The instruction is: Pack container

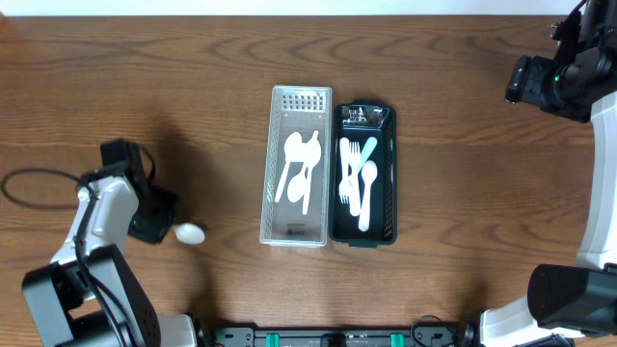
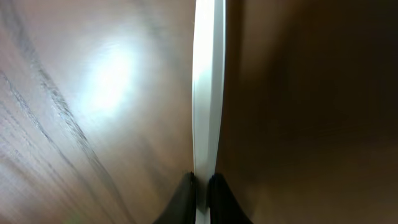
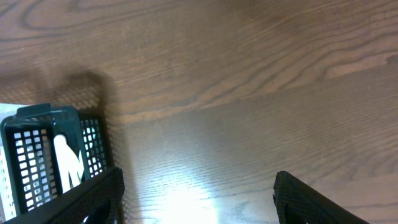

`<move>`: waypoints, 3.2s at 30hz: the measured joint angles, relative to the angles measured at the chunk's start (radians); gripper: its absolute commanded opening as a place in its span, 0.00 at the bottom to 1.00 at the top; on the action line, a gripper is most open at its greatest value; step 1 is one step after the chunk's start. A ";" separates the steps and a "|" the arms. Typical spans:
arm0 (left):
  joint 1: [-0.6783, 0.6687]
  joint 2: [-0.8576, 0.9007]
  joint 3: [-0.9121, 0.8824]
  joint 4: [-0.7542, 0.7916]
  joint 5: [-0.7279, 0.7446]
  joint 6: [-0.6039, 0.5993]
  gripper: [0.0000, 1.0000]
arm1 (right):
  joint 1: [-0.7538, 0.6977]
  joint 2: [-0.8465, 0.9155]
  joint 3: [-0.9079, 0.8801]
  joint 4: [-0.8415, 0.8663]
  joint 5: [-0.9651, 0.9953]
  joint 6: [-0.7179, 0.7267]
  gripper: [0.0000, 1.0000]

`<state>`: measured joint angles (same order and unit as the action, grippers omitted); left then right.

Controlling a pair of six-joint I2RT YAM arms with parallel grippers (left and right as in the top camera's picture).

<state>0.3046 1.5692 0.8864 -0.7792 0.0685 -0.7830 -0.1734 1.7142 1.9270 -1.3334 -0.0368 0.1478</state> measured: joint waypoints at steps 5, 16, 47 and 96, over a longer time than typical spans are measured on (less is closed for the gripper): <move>-0.121 -0.046 0.180 -0.093 0.000 0.082 0.06 | 0.000 0.000 0.000 0.009 0.000 0.000 0.80; -0.534 -0.062 0.484 -0.070 0.000 0.484 0.06 | 0.000 0.000 0.000 0.045 0.000 -0.026 0.81; -0.768 0.277 0.485 0.068 -0.016 0.629 0.48 | 0.000 0.000 0.000 0.048 0.000 -0.038 0.80; -0.346 -0.521 -0.150 0.733 -0.174 0.818 0.98 | 0.295 -0.403 -0.950 1.072 0.282 -0.076 0.99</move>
<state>-0.0418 1.0485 0.7368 -0.0463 -0.1051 0.0345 0.1219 1.3109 0.9768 -0.2611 0.2447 0.0723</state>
